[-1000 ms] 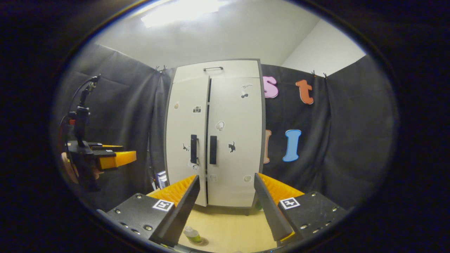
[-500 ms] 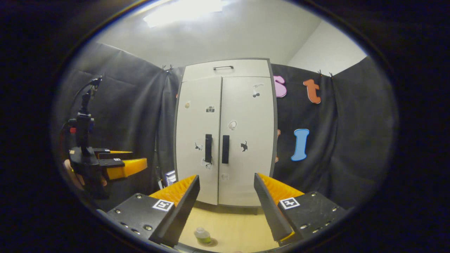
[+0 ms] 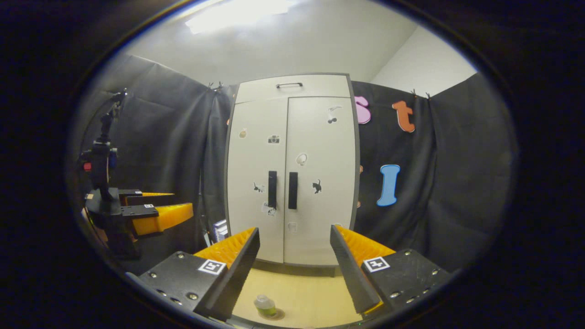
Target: Grasp the bottle in the cabinet with the left hand and place it on the coaster, then close the right door with the right hand and the left door with the left hand.
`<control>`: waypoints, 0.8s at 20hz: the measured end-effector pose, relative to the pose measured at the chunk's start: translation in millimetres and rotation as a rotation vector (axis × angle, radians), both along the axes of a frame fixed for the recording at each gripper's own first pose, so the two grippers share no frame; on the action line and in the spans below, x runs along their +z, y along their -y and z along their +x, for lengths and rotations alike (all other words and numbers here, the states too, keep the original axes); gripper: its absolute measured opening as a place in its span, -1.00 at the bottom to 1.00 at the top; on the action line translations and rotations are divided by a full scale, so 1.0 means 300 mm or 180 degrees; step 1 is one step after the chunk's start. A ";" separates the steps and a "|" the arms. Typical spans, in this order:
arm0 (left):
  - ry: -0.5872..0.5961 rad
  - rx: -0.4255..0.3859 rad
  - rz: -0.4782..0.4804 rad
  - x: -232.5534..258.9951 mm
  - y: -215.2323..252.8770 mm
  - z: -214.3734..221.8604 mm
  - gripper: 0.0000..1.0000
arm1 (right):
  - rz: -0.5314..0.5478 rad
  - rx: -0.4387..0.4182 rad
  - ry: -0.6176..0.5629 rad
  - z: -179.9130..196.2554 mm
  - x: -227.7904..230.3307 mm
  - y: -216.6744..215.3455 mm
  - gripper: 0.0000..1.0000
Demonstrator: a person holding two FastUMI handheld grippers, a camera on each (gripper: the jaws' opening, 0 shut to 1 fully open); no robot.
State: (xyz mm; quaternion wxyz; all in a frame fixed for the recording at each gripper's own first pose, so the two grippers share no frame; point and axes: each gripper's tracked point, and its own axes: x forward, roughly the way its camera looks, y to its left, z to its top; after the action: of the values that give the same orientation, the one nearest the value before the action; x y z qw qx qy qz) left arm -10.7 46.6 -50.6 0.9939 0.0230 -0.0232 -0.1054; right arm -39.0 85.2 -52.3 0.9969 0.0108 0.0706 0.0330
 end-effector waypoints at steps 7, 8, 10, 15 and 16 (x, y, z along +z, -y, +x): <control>-0.0008 0.0069 -0.0041 -0.006 -0.069 0.009 0.88 | 0.0045 0.0013 -0.0072 -0.012 0.000 -0.023 0.87; -0.0014 0.0070 -0.0076 -0.002 -0.070 0.013 0.88 | 0.0070 0.0000 -0.0056 -0.011 0.011 -0.019 0.82; -0.0028 0.0044 -0.0115 0.001 -0.066 0.021 0.89 | 0.0134 0.0028 -0.0023 -0.010 0.027 -0.029 0.87; 0.0045 -0.0032 -0.0029 0.015 -0.050 0.036 0.89 | 0.0237 -0.0028 -0.0053 0.005 0.035 -0.002 0.87; 0.0056 -0.0066 -0.0032 0.019 -0.043 0.039 0.86 | 0.0256 -0.0038 -0.0059 0.009 0.035 0.004 0.87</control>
State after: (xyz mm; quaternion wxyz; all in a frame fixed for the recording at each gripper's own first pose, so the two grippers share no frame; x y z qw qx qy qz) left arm 1.0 59.3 -44.9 0.9926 0.0187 -0.0327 -0.1153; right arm -36.4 84.0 -41.7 0.9951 0.0515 0.0784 0.0298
